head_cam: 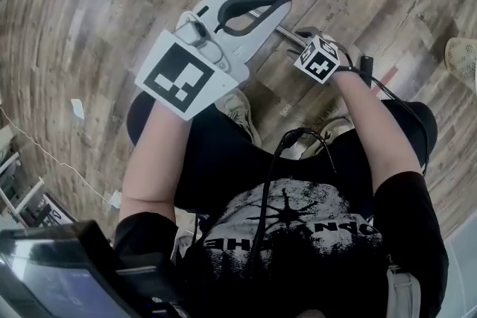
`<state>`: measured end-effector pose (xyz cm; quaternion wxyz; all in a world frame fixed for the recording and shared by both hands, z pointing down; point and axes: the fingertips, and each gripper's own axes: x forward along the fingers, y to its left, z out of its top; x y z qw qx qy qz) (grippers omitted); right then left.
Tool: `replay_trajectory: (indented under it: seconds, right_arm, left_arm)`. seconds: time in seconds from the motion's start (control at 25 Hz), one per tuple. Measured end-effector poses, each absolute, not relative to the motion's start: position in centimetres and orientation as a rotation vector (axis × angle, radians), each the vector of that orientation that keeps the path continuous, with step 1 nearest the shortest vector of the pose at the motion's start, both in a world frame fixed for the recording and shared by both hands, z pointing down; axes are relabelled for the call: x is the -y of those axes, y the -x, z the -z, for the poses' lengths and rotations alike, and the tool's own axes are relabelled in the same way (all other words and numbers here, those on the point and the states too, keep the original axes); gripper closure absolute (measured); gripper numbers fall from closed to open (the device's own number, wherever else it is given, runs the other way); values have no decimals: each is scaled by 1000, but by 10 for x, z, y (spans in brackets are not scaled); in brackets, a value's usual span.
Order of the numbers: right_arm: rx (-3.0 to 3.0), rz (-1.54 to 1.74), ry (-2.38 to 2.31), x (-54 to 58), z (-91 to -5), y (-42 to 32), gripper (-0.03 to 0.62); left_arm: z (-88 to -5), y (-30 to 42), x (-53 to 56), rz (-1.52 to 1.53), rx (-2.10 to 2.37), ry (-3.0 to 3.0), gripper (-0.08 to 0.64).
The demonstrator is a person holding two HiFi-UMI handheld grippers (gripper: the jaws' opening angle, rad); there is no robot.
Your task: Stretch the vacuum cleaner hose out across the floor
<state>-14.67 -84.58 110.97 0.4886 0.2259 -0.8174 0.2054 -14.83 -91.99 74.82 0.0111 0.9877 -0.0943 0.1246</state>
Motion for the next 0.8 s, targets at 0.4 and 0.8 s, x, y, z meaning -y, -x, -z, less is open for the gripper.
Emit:
replay_trajectory:
  seconds: [0.4, 0.8]
  right_arm:
    - [1701, -664, -525, 840, -1220, 123, 333]
    - [1618, -599, -608, 839, -1239, 118, 380]
  left_arm:
    - [-802, 172, 935, -473, 464, -2901, 560]
    - [-828, 170, 942, -518, 425, -2758, 560]
